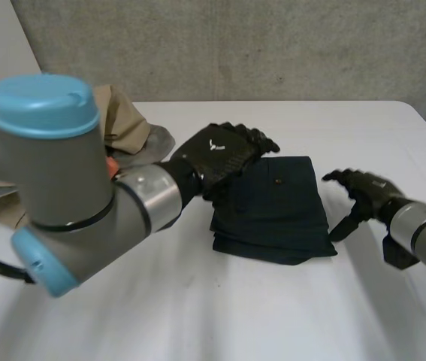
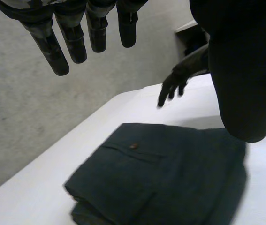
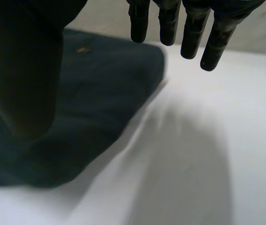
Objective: Fold the laundry.
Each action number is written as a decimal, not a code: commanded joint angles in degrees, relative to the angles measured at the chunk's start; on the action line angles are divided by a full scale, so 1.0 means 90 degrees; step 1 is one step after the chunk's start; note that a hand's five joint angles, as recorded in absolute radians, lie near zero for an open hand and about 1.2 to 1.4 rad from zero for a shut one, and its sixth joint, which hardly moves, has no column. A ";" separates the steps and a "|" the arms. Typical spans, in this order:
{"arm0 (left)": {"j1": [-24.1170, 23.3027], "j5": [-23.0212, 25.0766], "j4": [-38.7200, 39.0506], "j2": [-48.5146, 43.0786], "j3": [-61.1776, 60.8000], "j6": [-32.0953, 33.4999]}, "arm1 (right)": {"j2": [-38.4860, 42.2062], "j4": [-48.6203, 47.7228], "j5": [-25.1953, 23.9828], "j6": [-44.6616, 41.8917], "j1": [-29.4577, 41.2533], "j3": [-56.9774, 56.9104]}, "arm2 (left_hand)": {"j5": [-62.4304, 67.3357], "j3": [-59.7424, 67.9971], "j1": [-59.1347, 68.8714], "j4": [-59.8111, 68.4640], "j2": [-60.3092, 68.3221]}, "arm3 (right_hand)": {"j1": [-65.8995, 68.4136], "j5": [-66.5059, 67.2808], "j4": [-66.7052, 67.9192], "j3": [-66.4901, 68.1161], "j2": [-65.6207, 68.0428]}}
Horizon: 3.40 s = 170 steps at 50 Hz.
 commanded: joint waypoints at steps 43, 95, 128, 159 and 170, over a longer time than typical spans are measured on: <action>0.0414 0.0540 0.0548 0.0546 -0.1018 -0.0176 | 0.2564 -0.0646 0.1208 0.0516 -0.0349 -0.3808 | -0.0181 -0.0122 0.0002 -0.0064 -0.0081 | 0.7821 0.7407 0.7362 0.7653 0.7534; 0.0463 0.0521 0.0812 0.0302 -0.0774 -0.0753 | 0.2849 0.0390 -0.0226 -0.2461 -0.2693 -0.4552 | -0.0162 -0.0103 0.0021 -0.0045 -0.0062 | 0.0043 -0.0371 -0.0415 -0.0125 -0.0244; 0.0511 0.0531 0.0822 0.0292 -0.0833 -0.0753 | 0.3277 0.0029 -0.1496 -0.4191 -0.3015 -0.4121 | -0.0162 -0.0103 0.0021 -0.0045 -0.0062 | 0.0043 -0.0371 -0.0415 -0.0125 -0.0244; 0.0638 0.0521 0.0822 0.0312 -0.0989 -0.0753 | 0.5368 0.0107 0.1589 -0.1115 -0.2263 -0.8243 | -0.0162 -0.0103 0.0021 -0.0045 -0.0062 | 0.7821 0.7407 0.7362 0.7653 0.7534; 0.0638 0.0521 0.0822 0.0331 -0.0989 -0.0753 | 0.5193 0.0751 0.1542 -0.0793 -0.2254 -0.7736 | -0.0143 -0.0085 0.0039 -0.0027 -0.0043 | 0.7821 0.7407 0.7362 0.7653 0.7534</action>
